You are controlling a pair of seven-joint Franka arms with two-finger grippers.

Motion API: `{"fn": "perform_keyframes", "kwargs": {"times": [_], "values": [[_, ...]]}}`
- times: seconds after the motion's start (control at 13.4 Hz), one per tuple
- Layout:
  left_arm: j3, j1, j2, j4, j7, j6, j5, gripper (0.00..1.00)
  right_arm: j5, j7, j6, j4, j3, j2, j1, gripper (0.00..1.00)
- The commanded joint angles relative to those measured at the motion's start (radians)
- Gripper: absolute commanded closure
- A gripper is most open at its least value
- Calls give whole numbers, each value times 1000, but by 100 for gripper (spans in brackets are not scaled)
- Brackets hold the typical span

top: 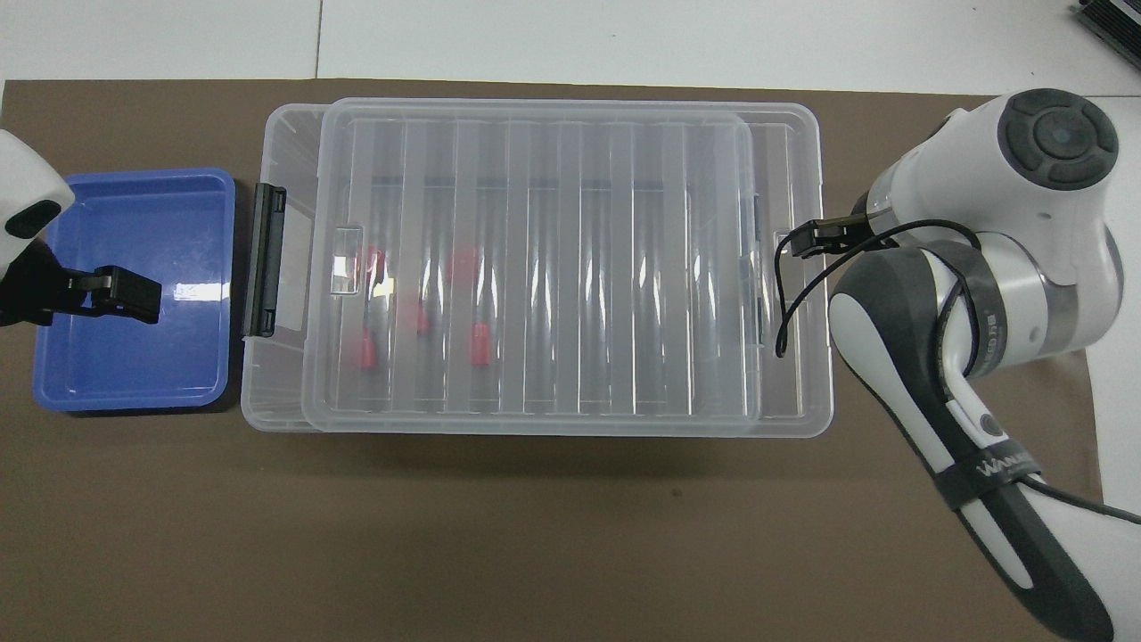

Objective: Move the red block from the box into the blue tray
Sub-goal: 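Slide the clear lid open with the right gripper while the left gripper approaches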

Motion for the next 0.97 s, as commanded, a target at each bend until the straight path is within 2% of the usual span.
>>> {"fn": "perform_keyframes", "kwargs": {"times": [0.0,0.22,0.37,0.6,0.75,0.89], "values": [[8,-42,-43,-62,-90,54,-1,0,-3,-90,-6,-9,10,-4,-56,7],[8,-55,-47,-73,-114,72,-2,0,-1,-180,1,-12,10,-4,-117,7],[10,-130,-49,-123,-261,144,-10,0,0,-249,7,-12,10,-4,-163,7],[8,-187,-24,-125,-435,205,-15,0,2,-367,5,-14,10,-4,-218,7],[10,-234,31,-98,-541,239,-15,0,2,-396,-2,-12,10,-4,-238,7],[10,-279,126,-21,-635,256,-13,0,2,-402,-4,-12,10,-4,-240,7]]}}
